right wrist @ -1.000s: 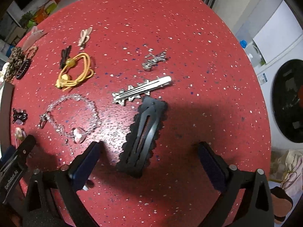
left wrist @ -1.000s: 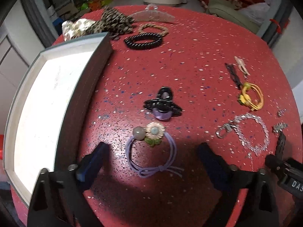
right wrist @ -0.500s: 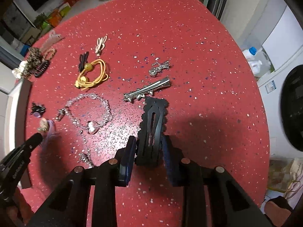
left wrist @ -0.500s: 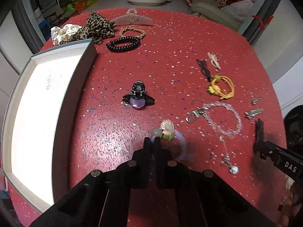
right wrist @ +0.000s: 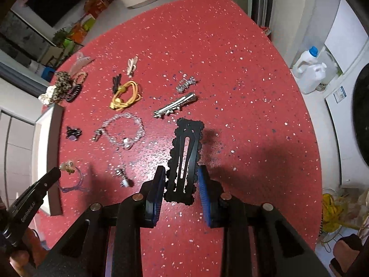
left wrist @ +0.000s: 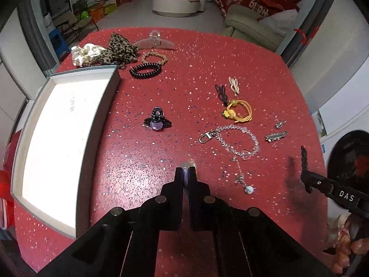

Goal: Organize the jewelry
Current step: 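Carry the hair tie and black clip with both tools into the white tray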

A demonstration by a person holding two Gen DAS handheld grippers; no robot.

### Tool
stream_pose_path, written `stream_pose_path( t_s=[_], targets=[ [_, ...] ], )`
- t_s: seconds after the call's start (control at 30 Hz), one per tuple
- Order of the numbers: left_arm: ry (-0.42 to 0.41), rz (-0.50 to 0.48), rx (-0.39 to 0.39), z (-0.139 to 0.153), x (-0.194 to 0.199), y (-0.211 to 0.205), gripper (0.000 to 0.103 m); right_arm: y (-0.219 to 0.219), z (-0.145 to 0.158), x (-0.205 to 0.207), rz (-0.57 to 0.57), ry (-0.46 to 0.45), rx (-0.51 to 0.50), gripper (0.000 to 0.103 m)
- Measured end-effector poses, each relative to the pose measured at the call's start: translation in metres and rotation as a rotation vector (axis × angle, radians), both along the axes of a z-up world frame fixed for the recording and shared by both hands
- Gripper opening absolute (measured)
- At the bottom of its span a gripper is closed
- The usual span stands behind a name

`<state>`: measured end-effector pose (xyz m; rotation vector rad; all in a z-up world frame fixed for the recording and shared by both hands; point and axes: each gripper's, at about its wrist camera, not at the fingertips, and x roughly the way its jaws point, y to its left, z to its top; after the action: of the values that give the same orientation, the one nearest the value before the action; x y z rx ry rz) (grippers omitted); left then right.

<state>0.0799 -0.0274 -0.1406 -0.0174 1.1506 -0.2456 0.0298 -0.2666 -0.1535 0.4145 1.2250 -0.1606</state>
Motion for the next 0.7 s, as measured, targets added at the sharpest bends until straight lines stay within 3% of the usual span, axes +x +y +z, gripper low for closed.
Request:
stream_pose_path(
  t_s=[0.3, 0.7],
  targets=[
    [-0.062, 0.096, -0.045, 0.036, -0.013, 0.043, 0.005, 0.038, 0.03, 0.008, 0.127, -0.067, 0.007, 0.031],
    [-0.113, 0.189, -0.018, 0.055, -0.007, 0.164, 0.005, 0.181, 0.056, 0.043, 0.291, -0.149, 0.076, 0.031]
  ],
)
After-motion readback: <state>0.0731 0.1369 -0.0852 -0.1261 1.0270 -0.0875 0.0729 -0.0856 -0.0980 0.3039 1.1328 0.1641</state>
